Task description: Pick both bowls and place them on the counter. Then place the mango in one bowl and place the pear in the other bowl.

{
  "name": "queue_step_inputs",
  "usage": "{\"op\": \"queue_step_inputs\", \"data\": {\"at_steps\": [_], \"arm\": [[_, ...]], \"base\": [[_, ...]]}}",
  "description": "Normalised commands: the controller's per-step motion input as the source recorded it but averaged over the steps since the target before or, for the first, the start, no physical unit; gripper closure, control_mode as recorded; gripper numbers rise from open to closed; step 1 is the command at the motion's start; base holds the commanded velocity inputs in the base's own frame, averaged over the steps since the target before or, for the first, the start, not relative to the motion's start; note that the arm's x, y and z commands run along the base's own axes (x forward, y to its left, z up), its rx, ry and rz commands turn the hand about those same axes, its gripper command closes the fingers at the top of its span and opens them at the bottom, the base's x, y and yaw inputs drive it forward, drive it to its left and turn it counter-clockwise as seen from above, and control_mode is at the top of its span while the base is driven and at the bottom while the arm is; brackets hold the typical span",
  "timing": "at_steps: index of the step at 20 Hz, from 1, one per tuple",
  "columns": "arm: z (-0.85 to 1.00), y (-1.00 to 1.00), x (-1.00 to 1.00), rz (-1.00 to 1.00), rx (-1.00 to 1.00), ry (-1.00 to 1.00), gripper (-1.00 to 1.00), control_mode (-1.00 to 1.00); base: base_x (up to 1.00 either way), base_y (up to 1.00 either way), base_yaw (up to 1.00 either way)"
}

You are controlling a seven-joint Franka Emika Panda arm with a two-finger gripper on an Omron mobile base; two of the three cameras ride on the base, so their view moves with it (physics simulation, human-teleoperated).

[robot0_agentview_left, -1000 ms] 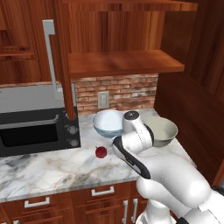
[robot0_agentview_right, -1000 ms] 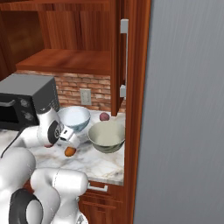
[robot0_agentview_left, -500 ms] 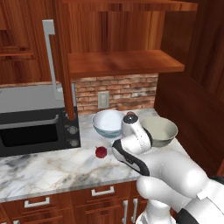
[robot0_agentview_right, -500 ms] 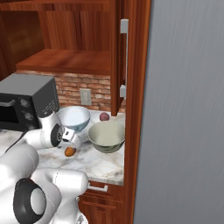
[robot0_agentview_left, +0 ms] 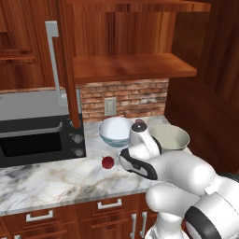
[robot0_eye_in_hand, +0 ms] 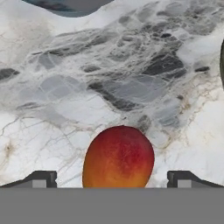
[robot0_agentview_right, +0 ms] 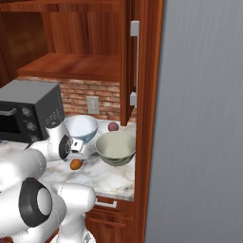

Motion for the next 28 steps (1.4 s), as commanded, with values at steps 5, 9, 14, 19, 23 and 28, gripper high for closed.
{"op": "queue_step_inputs", "data": {"at_steps": [5, 9, 14, 19, 23, 28], "arm": [[-0.21, 0.00, 0.03, 0.00, 0.02, 0.00, -1.00, -1.00], [-0.23, 0.00, 0.05, 0.00, 0.04, 0.00, -1.00, -1.00], [-0.21, -0.07, 0.00, 0.00, 0.01, 0.00, -1.00, -1.00], [-0.06, -0.03, -0.07, -0.05, 0.00, 0.02, -1.00, -1.00], [-0.08, -0.10, -0.20, -0.13, 0.00, 0.03, -1.00, -1.00], [-0.14, -0.09, -0.24, -0.15, 0.00, 0.01, -1.00, -1.00]], "base": [[0.00, 0.00, 0.00], [0.00, 0.00, 0.00], [0.00, 0.00, 0.00], [0.00, 0.00, 0.00], [0.00, 0.00, 0.00], [0.00, 0.00, 0.00]]}}
